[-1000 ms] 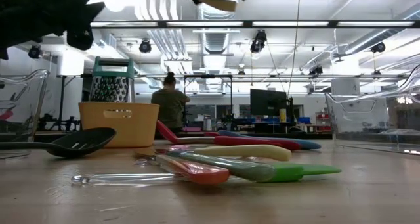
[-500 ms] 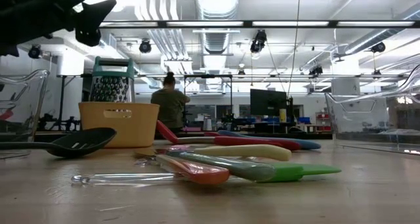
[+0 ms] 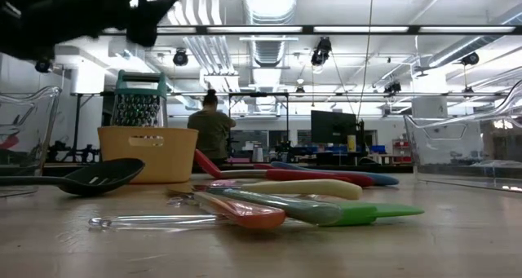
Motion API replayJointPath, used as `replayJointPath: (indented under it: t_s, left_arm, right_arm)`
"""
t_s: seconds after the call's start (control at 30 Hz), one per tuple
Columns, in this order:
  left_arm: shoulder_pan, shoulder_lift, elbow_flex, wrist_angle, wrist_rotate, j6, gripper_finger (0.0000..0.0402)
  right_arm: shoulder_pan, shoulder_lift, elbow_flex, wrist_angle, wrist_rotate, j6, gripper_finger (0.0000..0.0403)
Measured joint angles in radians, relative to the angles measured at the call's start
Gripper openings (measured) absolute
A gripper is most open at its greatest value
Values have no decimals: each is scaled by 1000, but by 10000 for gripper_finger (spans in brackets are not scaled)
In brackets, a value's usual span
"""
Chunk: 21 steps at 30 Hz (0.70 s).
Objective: Pick & Place Kitchen Items
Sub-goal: Put the top light yellow knife into the yellow bin
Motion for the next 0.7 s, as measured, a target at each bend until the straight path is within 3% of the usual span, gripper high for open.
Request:
replayJointPath:
  t_s: [0.43, 0.7]
  left_arm:
    - [-6, 140, 108, 12, -1, 17, 218]
    - [-13, 170, 120, 170, 22, -9, 246]
  right_arm:
    - [1, 0, -5, 27, 2, -15, 69]
    - [1, 0, -5, 44, 2, -22, 81]
